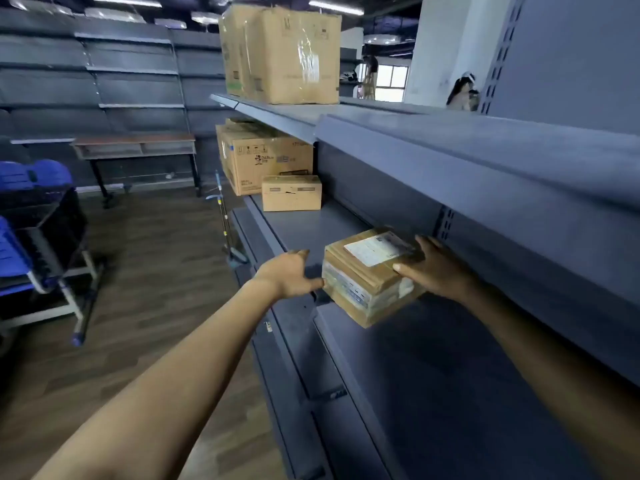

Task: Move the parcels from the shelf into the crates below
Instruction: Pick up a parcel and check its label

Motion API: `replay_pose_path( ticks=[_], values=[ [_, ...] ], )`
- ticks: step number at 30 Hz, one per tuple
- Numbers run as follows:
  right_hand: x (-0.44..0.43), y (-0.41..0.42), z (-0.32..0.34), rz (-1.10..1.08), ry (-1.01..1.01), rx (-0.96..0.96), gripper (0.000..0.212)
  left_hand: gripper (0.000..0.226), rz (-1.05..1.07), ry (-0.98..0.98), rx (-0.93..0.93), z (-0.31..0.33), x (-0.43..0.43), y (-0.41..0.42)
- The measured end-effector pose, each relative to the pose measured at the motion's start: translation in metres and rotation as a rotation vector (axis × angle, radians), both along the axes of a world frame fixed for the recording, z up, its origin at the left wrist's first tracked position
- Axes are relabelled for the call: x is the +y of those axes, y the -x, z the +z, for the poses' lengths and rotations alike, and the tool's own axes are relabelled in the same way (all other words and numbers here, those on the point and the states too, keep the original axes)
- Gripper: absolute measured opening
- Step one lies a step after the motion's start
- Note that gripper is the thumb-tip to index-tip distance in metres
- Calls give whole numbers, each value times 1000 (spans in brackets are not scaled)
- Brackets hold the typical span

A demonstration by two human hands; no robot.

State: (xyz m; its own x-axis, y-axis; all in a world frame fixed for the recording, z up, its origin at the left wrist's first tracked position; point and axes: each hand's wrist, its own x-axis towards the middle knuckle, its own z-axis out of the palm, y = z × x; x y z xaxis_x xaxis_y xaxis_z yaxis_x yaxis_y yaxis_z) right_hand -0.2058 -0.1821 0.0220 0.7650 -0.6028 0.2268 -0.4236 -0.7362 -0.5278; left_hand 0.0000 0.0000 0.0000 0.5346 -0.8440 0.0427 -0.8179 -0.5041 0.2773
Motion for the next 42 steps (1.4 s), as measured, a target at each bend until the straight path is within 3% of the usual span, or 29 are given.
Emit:
replay_pose_path(
  ticks=[2,6,11,17,20,27,30,34,38,42],
  values=[
    [-9,8,0,-6,-46,-50,71,87,-21,-6,27,-3,-10,0],
    [-35,22,-15,-35,-27,9,97,79,-58,-6,77,-11,-25,3],
    [-52,20,-28,-5,-44,-30,103,88,-112,-1,128,-19,-41,-3],
    [-69,7,-45,-41,-269,10,89,91,-176,49,224,-23,-51,-17],
    [-77,-3,-51,-125,-289,54,75,88,-167,87,311,-29,-56,-22],
    [-76,-22,-51,-125,-320,-17,72,87,-122,243,406,-37,-60,-33],
    [-69,-37,-44,-107,-327,-101,69,93,-94,322,435,-33,-48,-47],
    [-53,-75,-37,-35,-344,-105,83,102,-57,370,455,-21,-13,-75],
    [-16,-123,-41,31,-364,-117,67,102,22,339,382,-17,41,-106],
    [34,-177,-47,159,-414,-79,90,98,124,349,377,-17,112,-133]
  ],
)
